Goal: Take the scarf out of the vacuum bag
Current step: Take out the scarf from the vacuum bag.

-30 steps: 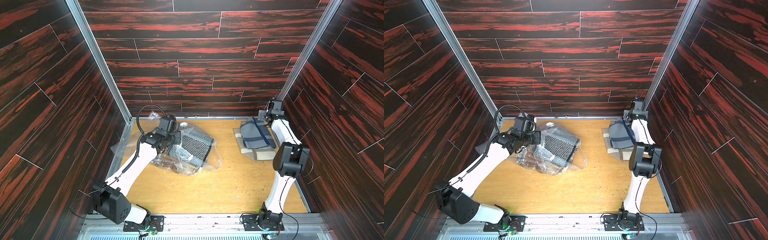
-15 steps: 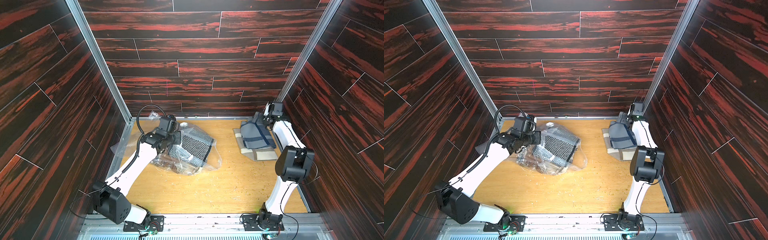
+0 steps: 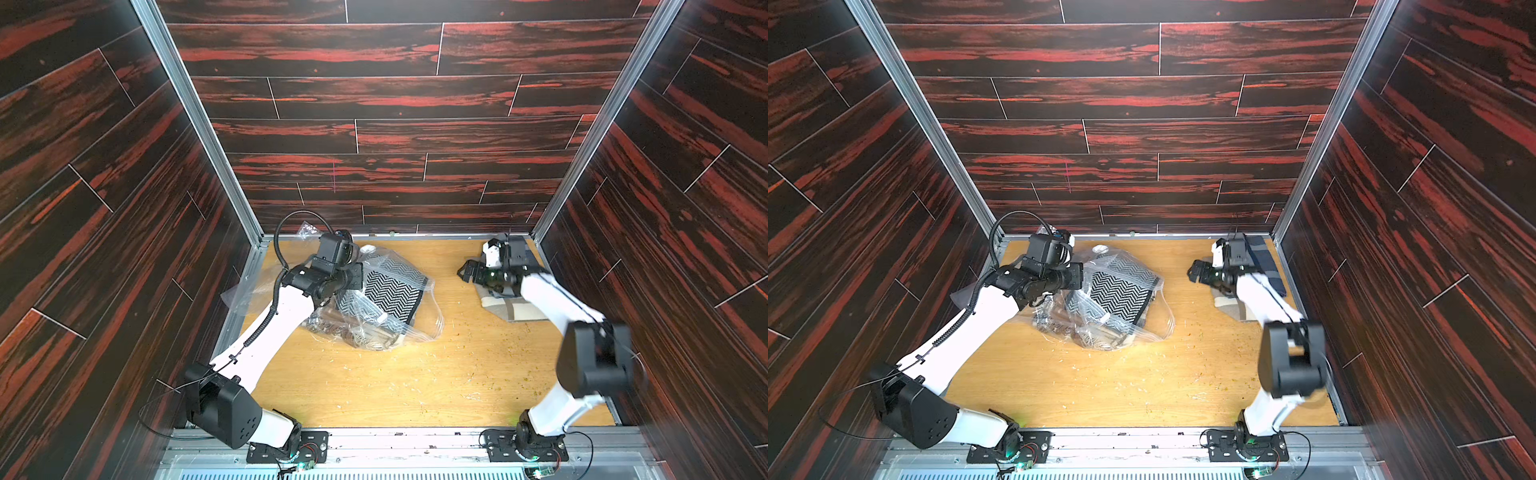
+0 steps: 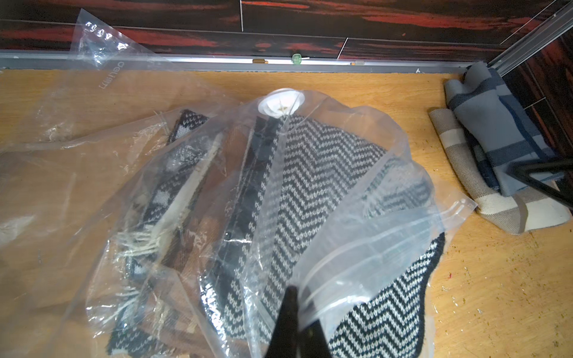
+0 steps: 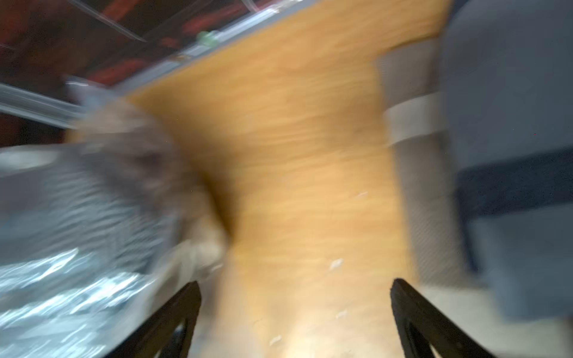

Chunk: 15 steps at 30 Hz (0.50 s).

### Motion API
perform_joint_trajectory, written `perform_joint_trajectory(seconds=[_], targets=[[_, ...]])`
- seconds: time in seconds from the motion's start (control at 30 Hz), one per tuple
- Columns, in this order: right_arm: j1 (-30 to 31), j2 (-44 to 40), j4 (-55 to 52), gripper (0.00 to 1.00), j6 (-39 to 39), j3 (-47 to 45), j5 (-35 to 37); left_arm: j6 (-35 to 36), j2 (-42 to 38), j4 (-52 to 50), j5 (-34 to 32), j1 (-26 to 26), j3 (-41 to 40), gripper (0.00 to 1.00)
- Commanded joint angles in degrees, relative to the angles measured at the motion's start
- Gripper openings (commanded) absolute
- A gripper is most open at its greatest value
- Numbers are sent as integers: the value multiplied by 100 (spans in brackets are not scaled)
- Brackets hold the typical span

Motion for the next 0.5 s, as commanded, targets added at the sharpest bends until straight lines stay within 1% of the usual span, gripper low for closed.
perform_joint_trajectory(seconds=[0.0,0.07,0.27,0.37,0.47], targets=[[138,-649,857,98,718,-765,-859,114,-316,9,-99,-187,39,0],[249,-1118,1161,98,948,-1215,-1132,145,-346,-52,-177,-370,128,0],[494,-2442,1894,95,1745,-2500,-1599,286,-360,-282,-533,-1074,363,0],[738,-2857,2106,94,1993,-2902,-1668,254,-411,-312,-711,-1359,345,0],[1171,-3059,2650,94,2315,-3255,-1663,222,-470,-246,-712,-1522,238,0]])
